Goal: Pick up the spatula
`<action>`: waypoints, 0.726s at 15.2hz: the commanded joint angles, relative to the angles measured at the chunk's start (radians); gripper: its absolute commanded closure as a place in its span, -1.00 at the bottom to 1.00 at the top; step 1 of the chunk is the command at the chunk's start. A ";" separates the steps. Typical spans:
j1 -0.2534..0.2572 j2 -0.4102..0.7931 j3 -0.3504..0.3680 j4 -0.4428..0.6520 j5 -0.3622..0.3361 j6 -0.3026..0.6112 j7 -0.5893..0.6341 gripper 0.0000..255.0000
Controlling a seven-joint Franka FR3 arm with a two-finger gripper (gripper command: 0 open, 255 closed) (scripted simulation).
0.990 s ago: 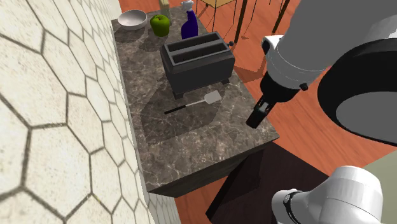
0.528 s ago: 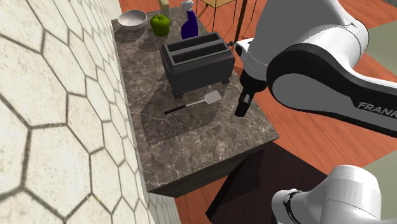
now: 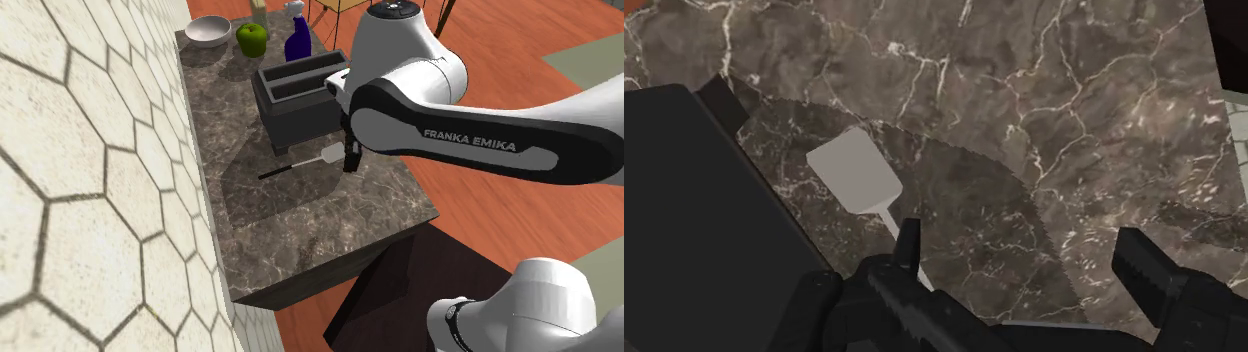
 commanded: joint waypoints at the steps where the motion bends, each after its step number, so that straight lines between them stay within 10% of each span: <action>1: 0.018 0.081 -0.026 0.040 0.033 0.037 -0.104 -1.00; 11: 0.023 0.488 -0.017 0.299 0.252 0.138 -0.563 -1.00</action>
